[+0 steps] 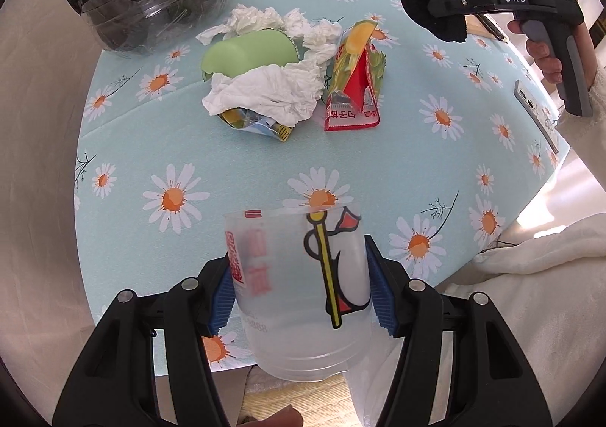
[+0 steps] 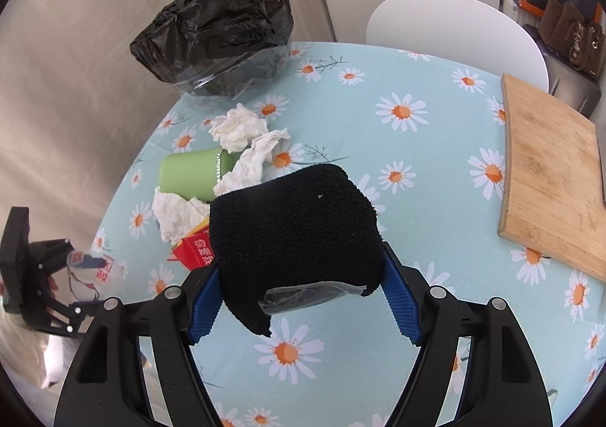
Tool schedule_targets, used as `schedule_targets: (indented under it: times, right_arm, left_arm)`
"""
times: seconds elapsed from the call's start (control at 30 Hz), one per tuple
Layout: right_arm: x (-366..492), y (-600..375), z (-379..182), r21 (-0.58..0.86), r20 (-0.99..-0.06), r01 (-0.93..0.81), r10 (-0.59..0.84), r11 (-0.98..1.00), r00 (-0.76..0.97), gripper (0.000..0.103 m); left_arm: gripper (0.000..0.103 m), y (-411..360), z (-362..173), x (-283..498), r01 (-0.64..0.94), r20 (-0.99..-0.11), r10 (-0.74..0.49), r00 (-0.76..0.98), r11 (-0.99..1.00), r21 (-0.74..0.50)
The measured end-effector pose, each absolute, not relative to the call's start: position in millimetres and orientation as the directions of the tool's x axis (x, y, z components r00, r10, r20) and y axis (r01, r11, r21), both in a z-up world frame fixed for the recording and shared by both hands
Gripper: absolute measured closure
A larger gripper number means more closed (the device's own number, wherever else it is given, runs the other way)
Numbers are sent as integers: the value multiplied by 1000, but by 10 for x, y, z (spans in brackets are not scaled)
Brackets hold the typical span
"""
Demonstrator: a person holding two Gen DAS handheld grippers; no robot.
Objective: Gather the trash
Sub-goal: 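Carry the black cloth and clear cup over the bin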
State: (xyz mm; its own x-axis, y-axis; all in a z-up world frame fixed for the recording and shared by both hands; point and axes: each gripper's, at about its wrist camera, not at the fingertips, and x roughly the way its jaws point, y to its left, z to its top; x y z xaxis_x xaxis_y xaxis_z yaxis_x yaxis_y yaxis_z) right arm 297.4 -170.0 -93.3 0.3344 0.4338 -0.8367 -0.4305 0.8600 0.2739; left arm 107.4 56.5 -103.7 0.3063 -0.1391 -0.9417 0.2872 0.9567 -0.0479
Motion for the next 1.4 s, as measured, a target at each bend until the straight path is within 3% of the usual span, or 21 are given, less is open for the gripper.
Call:
schedule_targets:
  times: [0.6, 1.03, 1.4]
  right_arm:
    - [2841, -1603, -591, 354, -742, -519, 572, 778, 350, 33]
    - [3018, -1442, -316, 405, -663, -526, 637, 748, 394, 33]
    - [3175, -1202, 120, 347, -651, -477, 574, 807, 497, 33]
  left_arm:
    - [42, 823, -644, 969, 156, -925, -32, 379, 987, 29]
    - [42, 1103, -384, 1200, 176, -901, -64, 428, 984, 14]
    - [42, 1550, -126, 1664, 246, -851, -140, 507, 969, -13]
